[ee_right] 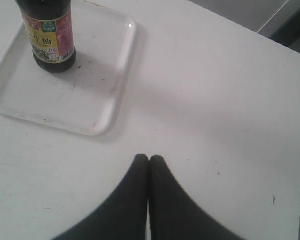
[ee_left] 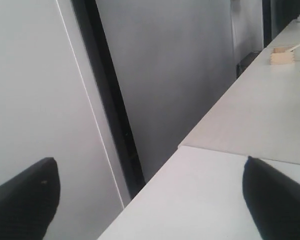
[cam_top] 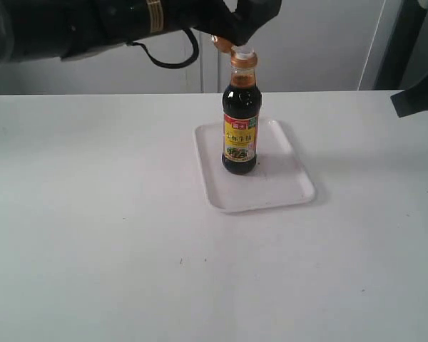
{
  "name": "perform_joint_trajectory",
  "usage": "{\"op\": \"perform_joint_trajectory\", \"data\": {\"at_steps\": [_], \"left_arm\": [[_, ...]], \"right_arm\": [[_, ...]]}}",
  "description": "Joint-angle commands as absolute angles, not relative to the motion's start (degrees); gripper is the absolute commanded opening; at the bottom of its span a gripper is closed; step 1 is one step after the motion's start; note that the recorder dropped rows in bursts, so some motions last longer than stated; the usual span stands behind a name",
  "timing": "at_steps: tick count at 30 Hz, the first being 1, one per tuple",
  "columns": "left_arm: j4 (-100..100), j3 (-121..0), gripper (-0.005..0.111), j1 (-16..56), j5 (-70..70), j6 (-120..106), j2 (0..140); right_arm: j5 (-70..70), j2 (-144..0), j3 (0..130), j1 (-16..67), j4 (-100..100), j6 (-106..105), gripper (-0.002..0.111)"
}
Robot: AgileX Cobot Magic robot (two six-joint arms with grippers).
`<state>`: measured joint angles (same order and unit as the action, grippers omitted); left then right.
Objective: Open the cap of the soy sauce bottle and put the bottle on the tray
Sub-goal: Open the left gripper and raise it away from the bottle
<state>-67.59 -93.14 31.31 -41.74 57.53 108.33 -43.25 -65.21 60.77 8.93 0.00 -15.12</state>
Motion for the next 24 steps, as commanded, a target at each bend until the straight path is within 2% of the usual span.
{"op": "perform_joint_trajectory", "data": {"at_steps": [1,3,8,13,24], "left_arm": [[-80.69,-93.39,0.076,31.19,-37.27,67.76,104.76],[-87.04,-93.39,0.061,31.19,-37.15,72.06,103.66],[-99.50,-93.39,0.030,31.19,-37.37,81.20,101.32],[-99.95,-93.14,0.000,29.94,-38.64,86.39,99.60],[-99.95,-93.14,0.000,24.59,-39.35,87.87,95.16]], "right_arm": [[-43.40,-64.82,60.54,8.44,0.00,-15.16,0.000],[-43.40,-64.82,60.54,8.44,0.00,-15.16,0.000],[-43.40,-64.82,60.54,8.44,0.00,-15.16,0.000],[-43.40,-64.82,60.54,8.44,0.42,-15.16,0.000],[-43.63,-64.82,60.54,8.44,0.42,-15.16,0.000]]}}
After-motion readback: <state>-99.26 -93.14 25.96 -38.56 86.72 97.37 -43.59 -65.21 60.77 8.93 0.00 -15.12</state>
